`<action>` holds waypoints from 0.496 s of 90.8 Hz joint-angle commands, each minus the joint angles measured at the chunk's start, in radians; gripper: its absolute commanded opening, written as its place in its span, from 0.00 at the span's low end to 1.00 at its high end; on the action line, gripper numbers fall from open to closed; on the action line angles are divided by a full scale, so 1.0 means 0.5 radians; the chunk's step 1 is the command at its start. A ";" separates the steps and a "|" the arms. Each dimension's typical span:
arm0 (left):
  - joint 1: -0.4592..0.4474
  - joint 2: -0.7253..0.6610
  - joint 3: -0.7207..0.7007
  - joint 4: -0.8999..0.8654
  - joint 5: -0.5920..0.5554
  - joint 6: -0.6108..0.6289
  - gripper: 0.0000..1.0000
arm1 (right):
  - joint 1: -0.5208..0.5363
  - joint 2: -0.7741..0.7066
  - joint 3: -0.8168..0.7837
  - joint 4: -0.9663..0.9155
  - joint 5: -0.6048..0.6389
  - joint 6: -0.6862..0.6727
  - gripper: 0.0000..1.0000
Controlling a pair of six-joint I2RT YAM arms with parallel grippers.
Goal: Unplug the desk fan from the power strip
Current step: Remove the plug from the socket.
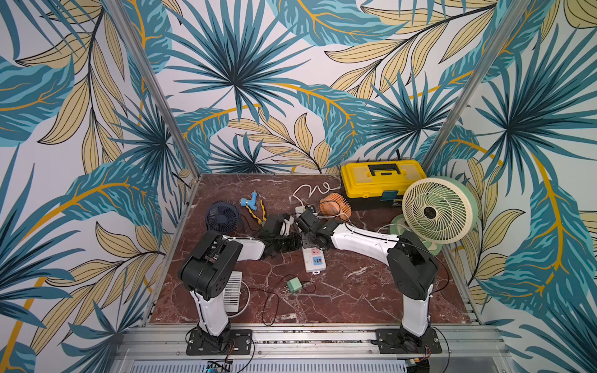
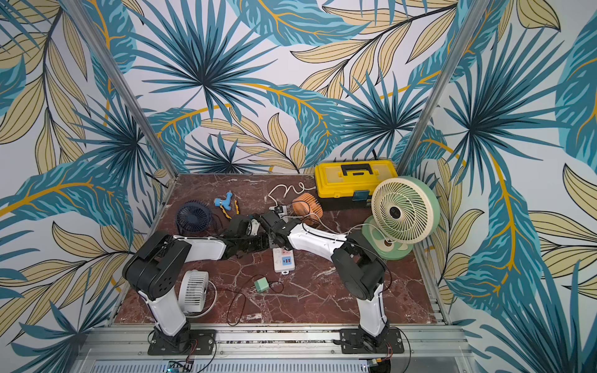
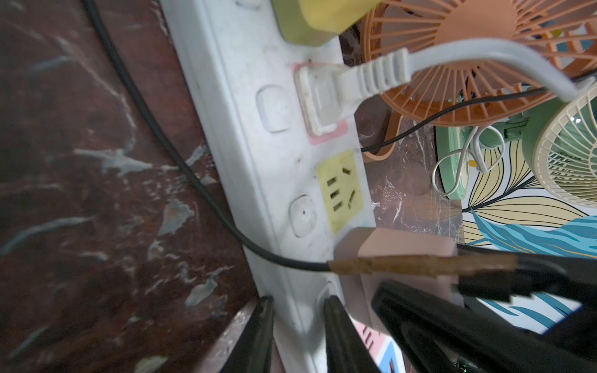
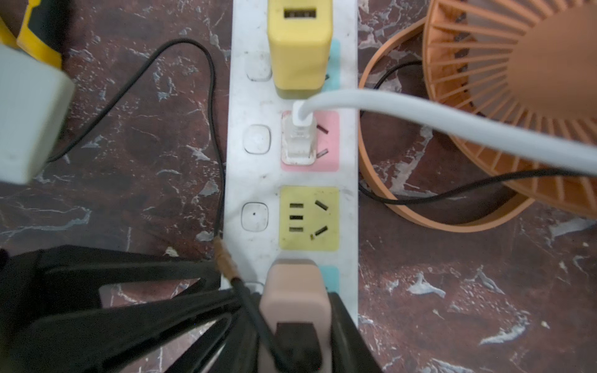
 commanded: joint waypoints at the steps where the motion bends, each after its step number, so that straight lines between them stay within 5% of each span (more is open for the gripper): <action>1: -0.018 0.080 0.078 -0.131 -0.026 0.062 0.29 | -0.071 0.011 -0.140 0.242 -0.256 0.129 0.15; 14: -0.018 0.132 0.110 -0.206 -0.025 0.095 0.26 | -0.061 0.017 -0.100 0.219 -0.261 0.138 0.13; 45: -0.018 0.160 0.148 -0.307 -0.065 0.128 0.23 | 0.131 0.108 0.223 -0.188 0.212 -0.082 0.13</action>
